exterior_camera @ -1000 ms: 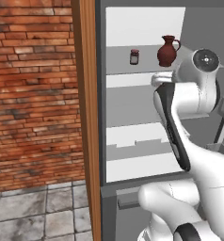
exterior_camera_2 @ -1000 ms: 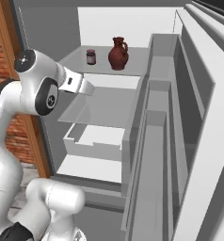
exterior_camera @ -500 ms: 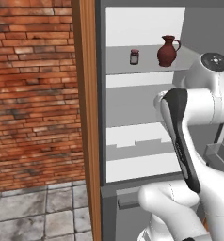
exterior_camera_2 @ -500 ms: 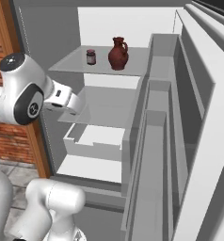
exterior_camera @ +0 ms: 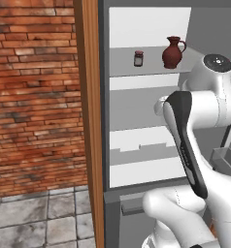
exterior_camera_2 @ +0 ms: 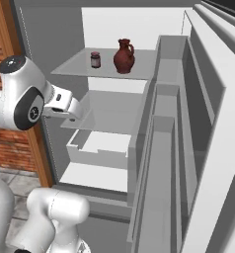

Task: Move the jug and jam from the second highest shelf to the top shelf to make space. Then, place the pitcher from the counter on the cleared second highest shelf.

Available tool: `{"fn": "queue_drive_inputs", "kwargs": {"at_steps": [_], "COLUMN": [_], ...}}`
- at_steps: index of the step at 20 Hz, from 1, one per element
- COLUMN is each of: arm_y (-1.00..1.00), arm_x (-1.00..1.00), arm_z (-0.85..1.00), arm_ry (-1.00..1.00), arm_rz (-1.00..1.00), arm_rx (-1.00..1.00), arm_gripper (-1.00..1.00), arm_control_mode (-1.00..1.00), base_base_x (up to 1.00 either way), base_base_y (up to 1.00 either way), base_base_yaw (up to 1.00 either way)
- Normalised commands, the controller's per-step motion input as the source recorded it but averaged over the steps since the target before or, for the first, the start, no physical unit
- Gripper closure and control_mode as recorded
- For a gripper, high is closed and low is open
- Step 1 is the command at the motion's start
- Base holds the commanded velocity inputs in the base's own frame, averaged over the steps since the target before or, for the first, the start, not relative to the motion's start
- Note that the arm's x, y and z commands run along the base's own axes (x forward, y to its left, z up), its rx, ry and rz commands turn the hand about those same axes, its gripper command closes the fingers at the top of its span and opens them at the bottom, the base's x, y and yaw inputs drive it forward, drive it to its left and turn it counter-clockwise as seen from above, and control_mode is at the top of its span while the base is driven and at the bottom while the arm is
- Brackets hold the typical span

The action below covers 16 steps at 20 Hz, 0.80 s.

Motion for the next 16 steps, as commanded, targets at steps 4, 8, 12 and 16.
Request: {"fn": "queue_drive_inputs", "kwargs": {"at_steps": [4,8,12,16], "arm_y": [0.0,0.0,0.0,0.0], "arm_x": [0.0,0.0,0.0,0.0], "arm_z": [0.0,0.0,0.0,0.0], "arm_ry": [0.0,0.0,0.0,0.0], "arm_rz": [0.0,0.0,0.0,0.0], "arm_rx": [0.0,0.0,0.0,0.0], "arm_gripper": [-1.0,-1.0,-1.0,-1.0], "arm_control_mode": [1.0,1.0,1.0,1.0], "base_base_x": [0.0,-0.15,-0.71,-0.98], "base_base_y": [0.0,0.0,0.09,0.25], "base_base_yaw": [0.0,-0.06,-0.25,-0.29]}}
